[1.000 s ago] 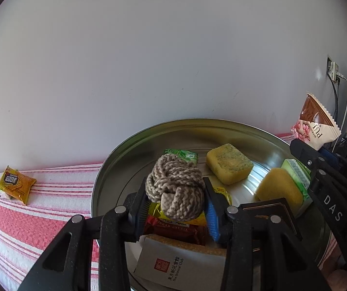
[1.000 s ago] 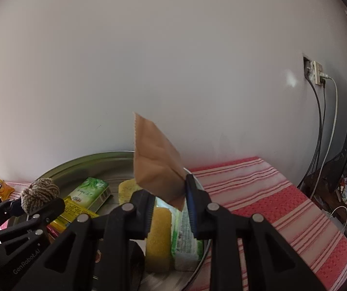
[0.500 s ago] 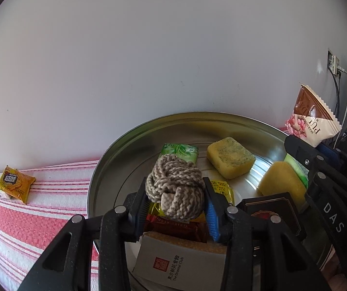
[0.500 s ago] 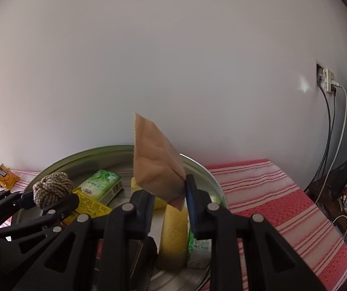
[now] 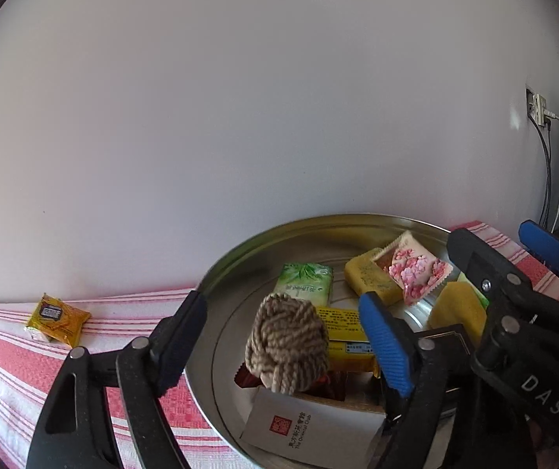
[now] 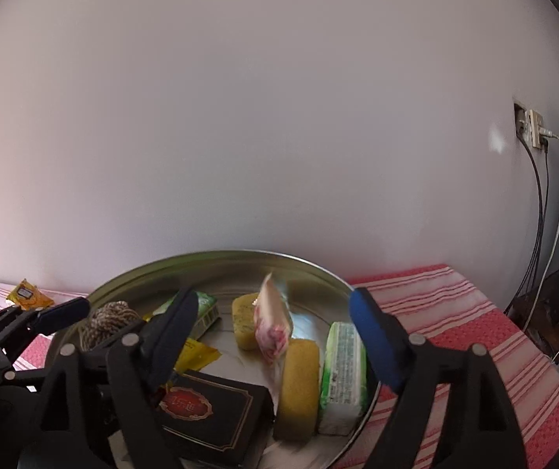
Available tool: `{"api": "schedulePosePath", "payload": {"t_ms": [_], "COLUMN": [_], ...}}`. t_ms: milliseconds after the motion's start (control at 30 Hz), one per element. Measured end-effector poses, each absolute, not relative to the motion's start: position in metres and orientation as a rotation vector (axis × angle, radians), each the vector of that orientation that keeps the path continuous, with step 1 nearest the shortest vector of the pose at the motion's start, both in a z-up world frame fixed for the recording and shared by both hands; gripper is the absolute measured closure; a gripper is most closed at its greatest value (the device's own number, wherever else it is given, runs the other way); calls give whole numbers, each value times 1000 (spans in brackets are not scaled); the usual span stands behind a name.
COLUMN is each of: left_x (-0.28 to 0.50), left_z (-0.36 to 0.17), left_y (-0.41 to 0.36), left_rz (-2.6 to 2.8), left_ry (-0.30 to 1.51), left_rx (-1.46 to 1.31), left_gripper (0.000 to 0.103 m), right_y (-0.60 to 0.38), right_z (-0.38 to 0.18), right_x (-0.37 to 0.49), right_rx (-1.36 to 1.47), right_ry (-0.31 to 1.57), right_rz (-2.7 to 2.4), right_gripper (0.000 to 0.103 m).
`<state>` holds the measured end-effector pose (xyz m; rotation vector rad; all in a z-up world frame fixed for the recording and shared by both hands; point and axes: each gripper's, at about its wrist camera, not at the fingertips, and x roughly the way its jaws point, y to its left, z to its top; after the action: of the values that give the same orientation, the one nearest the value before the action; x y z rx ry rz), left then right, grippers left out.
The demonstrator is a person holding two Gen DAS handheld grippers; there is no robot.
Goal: Organize objects
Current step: 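Withdraw both tools from the tin toward the yellow packet and green tissues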
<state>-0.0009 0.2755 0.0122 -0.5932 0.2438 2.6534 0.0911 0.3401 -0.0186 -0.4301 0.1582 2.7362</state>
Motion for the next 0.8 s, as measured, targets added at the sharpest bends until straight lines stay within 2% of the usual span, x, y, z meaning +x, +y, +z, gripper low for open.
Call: {"api": "schedulePosePath", "payload": {"t_ms": [133,467,800], "left_x": [16,37,39], "left_z": [19,11,5], "left_y": [259,198,147], "left_rz": [2648,2711,2804], "left_ry": [159,113,98], "left_rx": [-567,-604,-589], "left_gripper": [11,10,10], "right_y": [341,329,291], "right_z": [-12,-7,-3], "right_x": [109,133,151], "right_rx": [-303,-171,-119], "right_ry": [190,195,129], "right_rz": [2699,2655,2596], "right_gripper": [6,0,0]}}
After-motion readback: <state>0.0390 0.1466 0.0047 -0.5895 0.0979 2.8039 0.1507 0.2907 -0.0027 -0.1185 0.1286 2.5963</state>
